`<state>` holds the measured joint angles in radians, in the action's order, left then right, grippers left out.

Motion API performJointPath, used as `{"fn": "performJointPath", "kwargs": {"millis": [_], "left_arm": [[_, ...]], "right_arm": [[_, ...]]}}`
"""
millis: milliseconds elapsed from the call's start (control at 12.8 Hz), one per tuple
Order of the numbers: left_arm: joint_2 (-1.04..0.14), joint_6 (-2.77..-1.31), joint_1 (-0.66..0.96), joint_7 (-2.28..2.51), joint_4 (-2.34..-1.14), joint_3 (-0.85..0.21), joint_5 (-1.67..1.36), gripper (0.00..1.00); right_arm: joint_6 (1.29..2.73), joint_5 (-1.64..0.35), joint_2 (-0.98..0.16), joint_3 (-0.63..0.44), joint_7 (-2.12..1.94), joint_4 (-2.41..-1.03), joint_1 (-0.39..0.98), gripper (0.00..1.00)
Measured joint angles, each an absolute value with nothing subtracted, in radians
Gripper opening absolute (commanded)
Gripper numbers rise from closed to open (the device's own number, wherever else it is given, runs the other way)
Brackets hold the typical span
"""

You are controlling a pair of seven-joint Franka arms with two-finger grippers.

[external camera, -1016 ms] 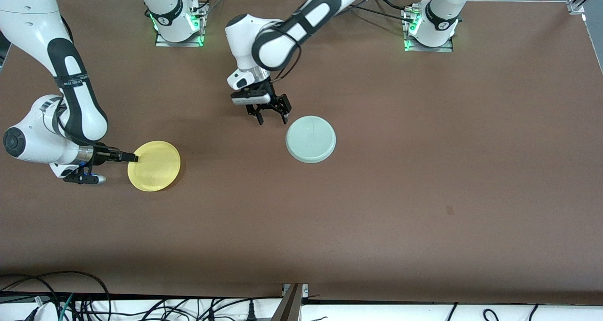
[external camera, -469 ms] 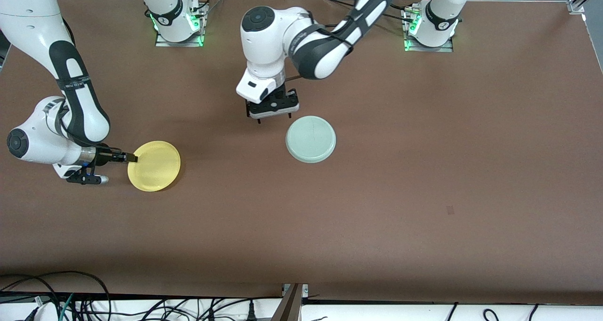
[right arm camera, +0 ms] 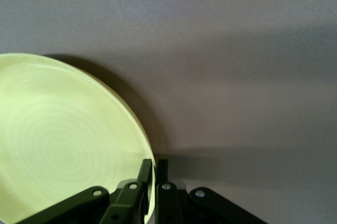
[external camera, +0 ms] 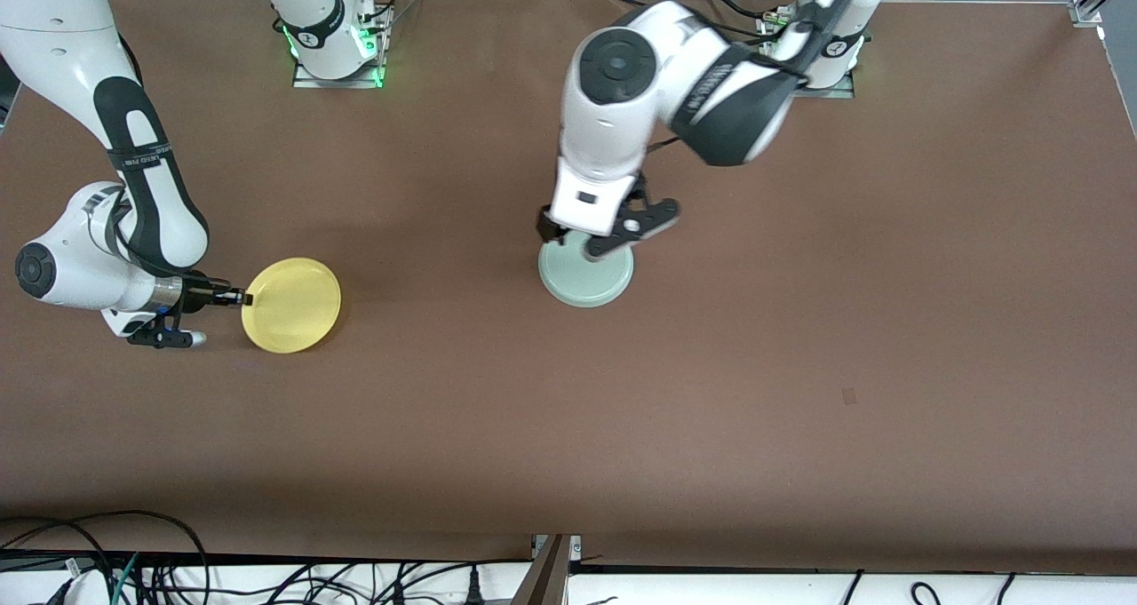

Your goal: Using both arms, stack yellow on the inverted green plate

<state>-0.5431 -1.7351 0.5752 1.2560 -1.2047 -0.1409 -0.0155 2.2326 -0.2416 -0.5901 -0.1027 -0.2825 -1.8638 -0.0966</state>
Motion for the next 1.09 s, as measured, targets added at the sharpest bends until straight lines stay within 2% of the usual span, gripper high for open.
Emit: {"fn": "performJointPath", "kwargs": {"millis": [391, 782, 938, 1095], "left_arm": [[-0.432, -1.521, 0.416, 1.043, -1.204, -0.143, -0.031, 1.0], [-0.341, -1.406, 0.167, 0.715, -1.205, -0.141, -0.154, 1.0], [-0.33, -1.345, 0.09, 0.614, -1.205, -0.141, -0.177, 1.0], [-0.306, -1.284, 0.043, 0.506, -1.205, -0.139, -0.178, 1.0]], "right_arm": [[2.209, -0.245, -0.567, -0.055, -0.285, -1.814, -0.091, 0.0], [2.109, -0.254, -0.493, 0.142, -0.233, -1.773, -0.08, 0.0], [2.126, -0.255, -0.493, 0.234, -0.066, -1.773, -0.063, 0.0], [2.194, -0.255, -0.496, 0.271, 0.129, -1.773, 0.021, 0.0]]}}
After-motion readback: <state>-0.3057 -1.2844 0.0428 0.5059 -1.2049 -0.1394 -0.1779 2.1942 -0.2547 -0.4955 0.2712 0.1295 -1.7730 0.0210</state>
